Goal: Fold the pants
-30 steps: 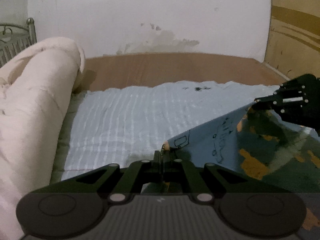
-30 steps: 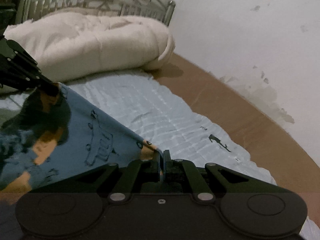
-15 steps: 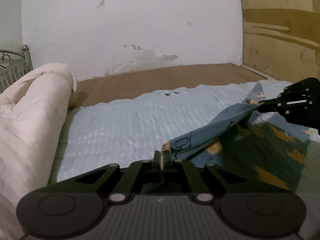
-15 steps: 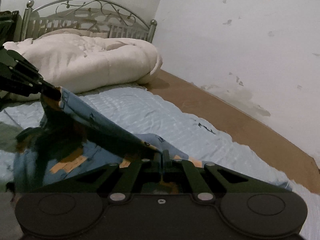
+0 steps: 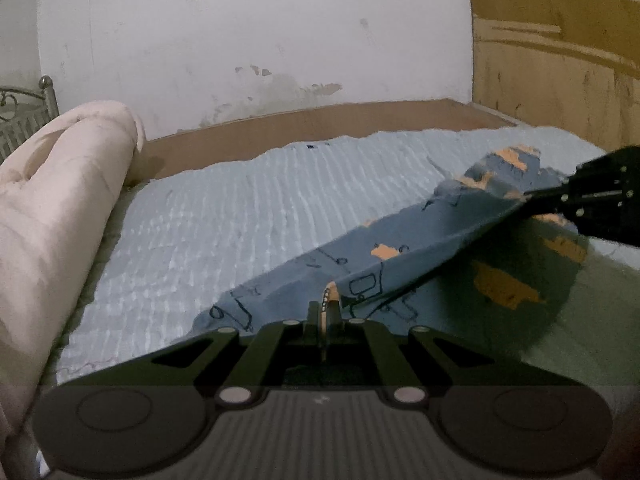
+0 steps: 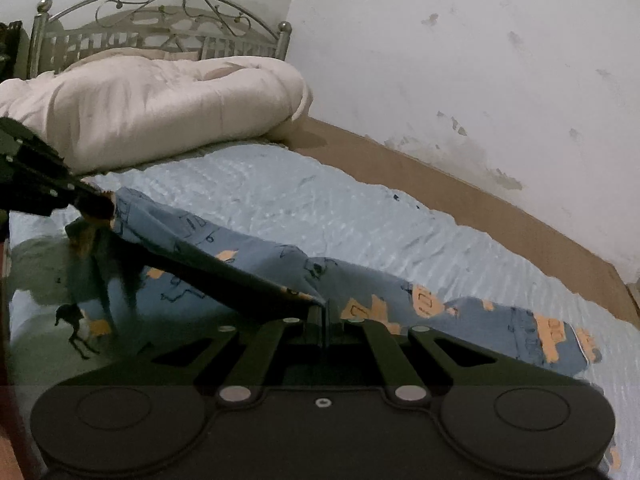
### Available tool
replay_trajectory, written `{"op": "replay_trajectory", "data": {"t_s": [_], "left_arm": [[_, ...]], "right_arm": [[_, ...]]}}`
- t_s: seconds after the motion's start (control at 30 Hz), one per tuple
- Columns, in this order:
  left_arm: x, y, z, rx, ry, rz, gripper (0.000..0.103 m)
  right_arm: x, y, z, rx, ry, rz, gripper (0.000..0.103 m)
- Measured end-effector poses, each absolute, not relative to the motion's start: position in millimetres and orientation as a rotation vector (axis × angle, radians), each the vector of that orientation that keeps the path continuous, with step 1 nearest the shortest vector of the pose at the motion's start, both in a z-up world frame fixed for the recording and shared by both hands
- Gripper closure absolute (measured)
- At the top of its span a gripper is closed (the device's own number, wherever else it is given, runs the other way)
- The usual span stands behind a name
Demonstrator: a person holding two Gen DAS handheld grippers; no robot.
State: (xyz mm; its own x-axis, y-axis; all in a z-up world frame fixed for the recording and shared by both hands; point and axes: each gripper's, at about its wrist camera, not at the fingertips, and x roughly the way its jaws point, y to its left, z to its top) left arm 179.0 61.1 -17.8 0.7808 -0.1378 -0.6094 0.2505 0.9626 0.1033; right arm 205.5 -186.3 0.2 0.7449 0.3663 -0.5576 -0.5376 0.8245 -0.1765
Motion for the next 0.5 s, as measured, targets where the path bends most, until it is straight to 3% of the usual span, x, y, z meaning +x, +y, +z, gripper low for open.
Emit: {"op": "replay_trajectory", "data": {"t_s": [0.5], "left_arm": [[155,54,-30,0.264,0.607,-0.229,0.102]], "right_arm": [[181,-189,-14,-0.363,0.533,0.48,0.103]]}}
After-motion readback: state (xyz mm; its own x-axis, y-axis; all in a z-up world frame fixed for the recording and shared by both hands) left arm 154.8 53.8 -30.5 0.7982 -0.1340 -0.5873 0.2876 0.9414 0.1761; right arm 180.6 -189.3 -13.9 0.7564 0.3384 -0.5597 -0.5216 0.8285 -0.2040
